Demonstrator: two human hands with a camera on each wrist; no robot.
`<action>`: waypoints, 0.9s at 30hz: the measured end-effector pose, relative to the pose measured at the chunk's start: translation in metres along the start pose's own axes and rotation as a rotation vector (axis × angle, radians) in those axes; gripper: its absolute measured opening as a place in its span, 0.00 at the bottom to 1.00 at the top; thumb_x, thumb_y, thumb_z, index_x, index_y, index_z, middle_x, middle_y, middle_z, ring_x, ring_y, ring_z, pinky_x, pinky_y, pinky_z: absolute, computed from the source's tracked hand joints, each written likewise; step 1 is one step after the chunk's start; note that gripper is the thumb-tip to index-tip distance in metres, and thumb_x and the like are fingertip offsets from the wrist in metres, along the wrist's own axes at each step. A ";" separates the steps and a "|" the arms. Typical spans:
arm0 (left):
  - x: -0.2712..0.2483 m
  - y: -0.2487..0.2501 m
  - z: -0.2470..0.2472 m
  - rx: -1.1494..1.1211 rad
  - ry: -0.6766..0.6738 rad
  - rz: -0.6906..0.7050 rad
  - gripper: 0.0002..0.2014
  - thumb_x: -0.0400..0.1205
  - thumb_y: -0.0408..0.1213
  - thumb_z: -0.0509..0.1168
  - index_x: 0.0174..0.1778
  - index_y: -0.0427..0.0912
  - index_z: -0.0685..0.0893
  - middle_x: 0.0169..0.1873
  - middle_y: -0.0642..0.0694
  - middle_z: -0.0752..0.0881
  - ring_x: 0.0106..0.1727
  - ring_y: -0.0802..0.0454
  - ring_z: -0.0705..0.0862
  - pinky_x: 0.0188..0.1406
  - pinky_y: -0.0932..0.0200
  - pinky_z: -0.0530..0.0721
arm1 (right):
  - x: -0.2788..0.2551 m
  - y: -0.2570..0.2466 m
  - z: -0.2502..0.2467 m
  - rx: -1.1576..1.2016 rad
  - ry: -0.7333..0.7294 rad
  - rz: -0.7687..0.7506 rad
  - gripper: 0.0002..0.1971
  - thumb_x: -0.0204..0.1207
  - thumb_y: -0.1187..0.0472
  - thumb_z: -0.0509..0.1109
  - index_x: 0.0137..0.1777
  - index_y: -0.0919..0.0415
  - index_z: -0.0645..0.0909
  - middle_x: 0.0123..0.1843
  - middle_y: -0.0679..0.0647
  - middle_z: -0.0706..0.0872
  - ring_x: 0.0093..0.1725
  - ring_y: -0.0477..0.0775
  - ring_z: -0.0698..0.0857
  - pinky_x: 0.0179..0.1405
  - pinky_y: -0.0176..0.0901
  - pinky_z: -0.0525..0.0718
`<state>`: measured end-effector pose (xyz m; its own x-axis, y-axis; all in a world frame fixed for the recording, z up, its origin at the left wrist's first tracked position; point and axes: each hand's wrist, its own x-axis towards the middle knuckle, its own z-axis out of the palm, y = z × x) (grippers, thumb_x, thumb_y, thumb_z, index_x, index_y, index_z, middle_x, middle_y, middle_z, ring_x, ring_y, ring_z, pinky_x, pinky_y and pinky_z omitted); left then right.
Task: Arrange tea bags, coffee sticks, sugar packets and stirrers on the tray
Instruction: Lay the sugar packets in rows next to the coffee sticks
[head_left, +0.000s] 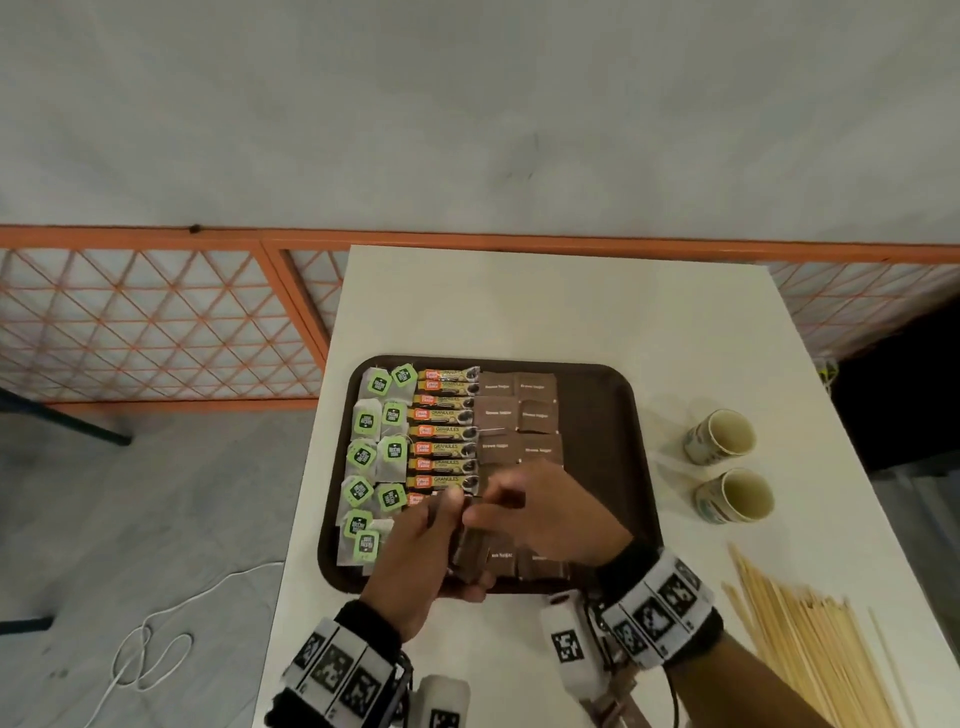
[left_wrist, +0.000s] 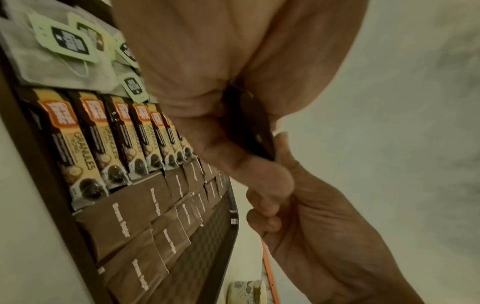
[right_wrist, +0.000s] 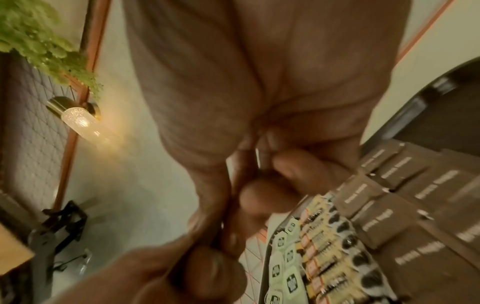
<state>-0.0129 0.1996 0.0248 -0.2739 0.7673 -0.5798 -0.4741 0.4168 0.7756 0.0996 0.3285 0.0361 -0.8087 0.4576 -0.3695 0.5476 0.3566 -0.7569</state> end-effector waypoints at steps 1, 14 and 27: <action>0.001 0.000 0.005 -0.019 -0.001 -0.006 0.21 0.88 0.51 0.54 0.57 0.37 0.83 0.33 0.40 0.88 0.30 0.42 0.85 0.26 0.54 0.85 | -0.002 0.005 0.000 0.014 0.031 -0.009 0.17 0.76 0.42 0.72 0.39 0.56 0.86 0.33 0.51 0.86 0.29 0.42 0.80 0.33 0.38 0.78; 0.012 0.005 0.012 -0.159 -0.047 0.024 0.15 0.82 0.38 0.65 0.64 0.43 0.83 0.54 0.35 0.90 0.53 0.35 0.90 0.38 0.50 0.89 | -0.019 0.028 -0.013 0.423 0.336 0.074 0.12 0.81 0.51 0.70 0.39 0.57 0.83 0.30 0.56 0.88 0.25 0.48 0.82 0.25 0.30 0.78; 0.026 0.001 0.017 -0.012 0.017 -0.016 0.11 0.89 0.36 0.56 0.58 0.41 0.84 0.40 0.42 0.91 0.46 0.41 0.91 0.42 0.51 0.87 | -0.011 0.028 -0.017 0.612 0.295 0.088 0.04 0.86 0.63 0.63 0.54 0.62 0.79 0.48 0.63 0.90 0.36 0.57 0.90 0.33 0.47 0.88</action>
<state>-0.0066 0.2281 0.0141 -0.2806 0.7520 -0.5965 -0.4885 0.4230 0.7632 0.1281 0.3473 0.0283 -0.6271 0.6972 -0.3473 0.3187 -0.1772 -0.9311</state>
